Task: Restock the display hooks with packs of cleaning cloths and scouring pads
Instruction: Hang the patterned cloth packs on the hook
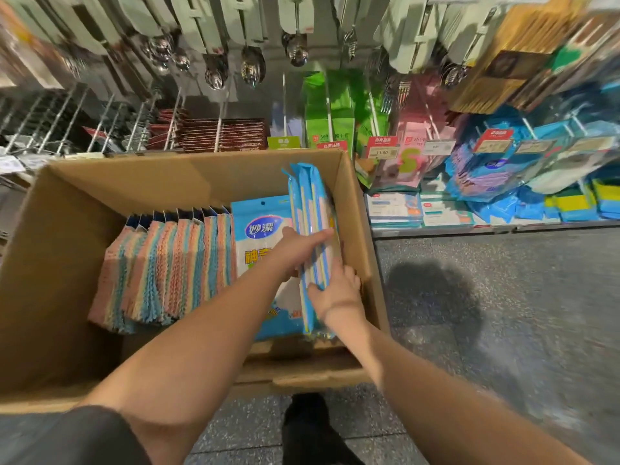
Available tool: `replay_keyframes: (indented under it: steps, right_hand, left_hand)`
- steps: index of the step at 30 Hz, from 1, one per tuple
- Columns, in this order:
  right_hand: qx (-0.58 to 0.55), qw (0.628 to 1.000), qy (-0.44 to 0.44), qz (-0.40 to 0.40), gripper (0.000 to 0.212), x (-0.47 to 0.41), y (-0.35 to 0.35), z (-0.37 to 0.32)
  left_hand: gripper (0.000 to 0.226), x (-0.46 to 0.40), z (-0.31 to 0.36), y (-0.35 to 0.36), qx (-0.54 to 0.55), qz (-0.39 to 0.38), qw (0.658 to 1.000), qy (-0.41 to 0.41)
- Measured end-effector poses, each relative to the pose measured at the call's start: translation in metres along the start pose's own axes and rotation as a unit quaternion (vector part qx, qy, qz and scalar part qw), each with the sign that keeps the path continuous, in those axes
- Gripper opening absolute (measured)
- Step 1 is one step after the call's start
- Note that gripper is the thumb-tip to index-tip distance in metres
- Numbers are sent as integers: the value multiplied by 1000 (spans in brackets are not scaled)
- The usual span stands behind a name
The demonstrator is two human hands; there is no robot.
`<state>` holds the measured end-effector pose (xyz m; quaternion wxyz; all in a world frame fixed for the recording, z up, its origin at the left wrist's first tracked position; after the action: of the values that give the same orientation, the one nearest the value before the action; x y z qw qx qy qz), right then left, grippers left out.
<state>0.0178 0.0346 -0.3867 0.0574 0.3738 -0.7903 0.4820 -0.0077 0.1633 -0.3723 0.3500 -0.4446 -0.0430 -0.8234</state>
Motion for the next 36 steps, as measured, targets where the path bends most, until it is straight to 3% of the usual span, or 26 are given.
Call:
replay_keyframes:
  steps: [2, 4, 7, 13, 18, 23, 27, 36]
  right_hand:
    - [-6, 1000, 5, -26, 54, -7, 1, 2]
    - [-53, 998, 17, -41, 45, -11, 4, 4]
    - [-146, 987, 40, -55, 49, -11, 6, 7]
    - [-182, 981, 15, -67, 49, 3, -1, 3]
    - [-218, 972, -70, -53, 37, 31, -31, -3]
    - [-256, 956, -142, 0, 31, 66, -95, -9]
    - [-334, 928, -160, 45, 34, 102, -161, 9]
    - [-550, 825, -70, -108, 61, 203, -284, 103]
  left_hand:
    - [107, -7, 4, 5, -29, 35, 999, -7]
    - [113, -13, 3, 9, -68, 74, 995, -9]
    - [94, -21, -1, 11, -116, 116, 986, -2]
    - [60, -10, -8, 5, -96, 174, 979, 54]
    - [47, 41, -6, -25, -13, 203, 970, 132]
    - [49, 136, 4, -53, 80, 231, 944, 222]
    - [51, 230, 3, -42, 107, 205, 932, 280]
    - [60, 361, 4, 75, 180, -21, 927, 329]
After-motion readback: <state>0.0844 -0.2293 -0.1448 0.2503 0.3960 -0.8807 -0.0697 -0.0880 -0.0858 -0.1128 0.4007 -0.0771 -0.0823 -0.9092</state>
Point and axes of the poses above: each hand's wrist, its own x-axis away from the middle knuckle, its own y-axis out of the palm, z = x × y, the point moved 1 cm from there along -x, towards the middle knuckle, and after that the axes turned 4 degrees about z, right-handed, at the moved point
